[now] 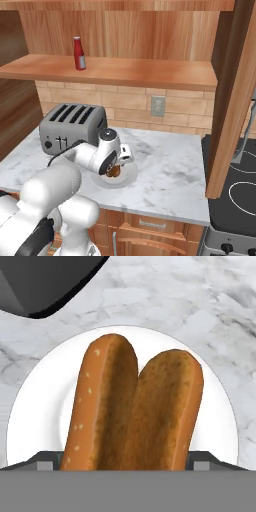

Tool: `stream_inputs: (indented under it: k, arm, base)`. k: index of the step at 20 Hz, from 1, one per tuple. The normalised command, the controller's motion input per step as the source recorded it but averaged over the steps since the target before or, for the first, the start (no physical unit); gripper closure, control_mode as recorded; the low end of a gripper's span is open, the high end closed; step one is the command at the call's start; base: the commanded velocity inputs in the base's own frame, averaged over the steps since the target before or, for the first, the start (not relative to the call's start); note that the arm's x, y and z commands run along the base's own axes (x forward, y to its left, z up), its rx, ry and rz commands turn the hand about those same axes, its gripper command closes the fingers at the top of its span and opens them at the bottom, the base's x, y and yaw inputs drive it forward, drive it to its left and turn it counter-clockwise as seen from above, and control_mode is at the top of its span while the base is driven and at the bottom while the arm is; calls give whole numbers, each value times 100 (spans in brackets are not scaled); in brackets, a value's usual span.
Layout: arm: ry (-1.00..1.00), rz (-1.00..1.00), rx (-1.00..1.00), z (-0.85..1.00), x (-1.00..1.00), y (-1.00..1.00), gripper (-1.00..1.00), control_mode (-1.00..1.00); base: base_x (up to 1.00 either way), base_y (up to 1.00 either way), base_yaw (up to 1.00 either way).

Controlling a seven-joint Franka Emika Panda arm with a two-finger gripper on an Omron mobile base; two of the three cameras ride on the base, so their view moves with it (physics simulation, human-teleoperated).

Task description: Move the hot dog bun to the plate on the dining table and place the condiment next to that plate. Then navigate to the fridge and take the sausage and place it on the plate as well.

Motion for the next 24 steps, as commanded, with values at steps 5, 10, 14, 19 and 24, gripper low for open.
stream_inputs:
  k: [5, 10, 14, 19, 24]
  arm:
    - [-2, -18, 0, 100, -33, 0, 100, -100]
    - [0, -19, 0, 100, -57, 29, 100, -100]
    - [6, -9, 4, 100, -52, 26, 100, -100]
    - [7, -1, 7, 87, -50, 21, 100, -100]
    - [6, 0, 6, 77, -34, 22, 100, -100]
  base:
    - [0, 0, 0]
    - [0, 0, 0]
    - [0, 0, 0]
    - [0, 0, 0]
    - [0, 0, 0]
